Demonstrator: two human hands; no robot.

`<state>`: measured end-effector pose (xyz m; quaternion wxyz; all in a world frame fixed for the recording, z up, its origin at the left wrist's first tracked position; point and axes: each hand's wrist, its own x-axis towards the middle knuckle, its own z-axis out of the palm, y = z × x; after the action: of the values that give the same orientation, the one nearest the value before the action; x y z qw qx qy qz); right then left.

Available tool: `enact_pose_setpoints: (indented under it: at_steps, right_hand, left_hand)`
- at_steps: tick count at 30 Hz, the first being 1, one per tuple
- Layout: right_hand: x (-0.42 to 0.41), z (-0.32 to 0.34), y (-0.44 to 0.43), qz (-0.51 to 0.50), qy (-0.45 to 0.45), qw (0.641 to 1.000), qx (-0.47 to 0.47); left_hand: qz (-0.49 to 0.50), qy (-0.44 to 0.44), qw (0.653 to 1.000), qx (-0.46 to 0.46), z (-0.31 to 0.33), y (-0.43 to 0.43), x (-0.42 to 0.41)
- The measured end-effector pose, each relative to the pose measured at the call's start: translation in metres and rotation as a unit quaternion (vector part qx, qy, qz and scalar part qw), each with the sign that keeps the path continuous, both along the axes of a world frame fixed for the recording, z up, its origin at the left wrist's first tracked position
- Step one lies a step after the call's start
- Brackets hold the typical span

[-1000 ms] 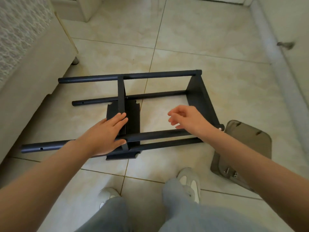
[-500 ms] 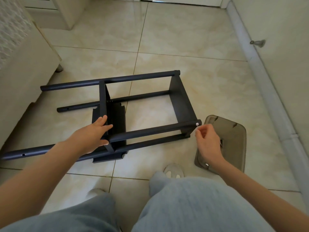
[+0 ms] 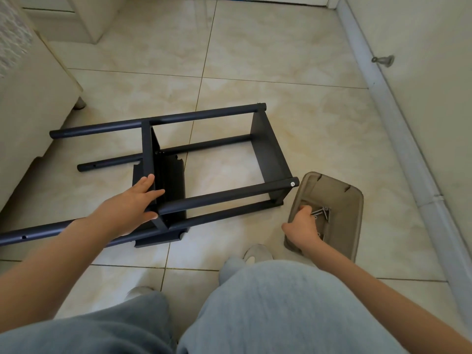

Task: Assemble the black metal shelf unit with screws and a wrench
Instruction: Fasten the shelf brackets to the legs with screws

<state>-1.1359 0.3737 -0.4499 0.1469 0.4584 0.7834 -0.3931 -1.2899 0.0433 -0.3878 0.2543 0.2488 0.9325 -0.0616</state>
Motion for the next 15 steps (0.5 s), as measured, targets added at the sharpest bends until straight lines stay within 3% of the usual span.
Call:
enact_pose_setpoints:
  at_steps: [6,11,15]
  right_hand:
    - [0.003,-0.007,-0.018,0.014,-0.003,0.998,-0.056]
    - [0.002,-0.012,0.007,-0.103,0.037,0.976,-0.186]
    - [0.005,-0.030,0.044,-0.120,0.037,0.984,-0.124]
  left_hand:
    - [0.005,-0.005,1.000,0.008,0.002,0.003,0.002]
    - [0.012,-0.005,1.000,0.015,0.003,0.003,0.003]
    - [0.016,-0.011,1.000,0.019,0.005,0.003,0.003]
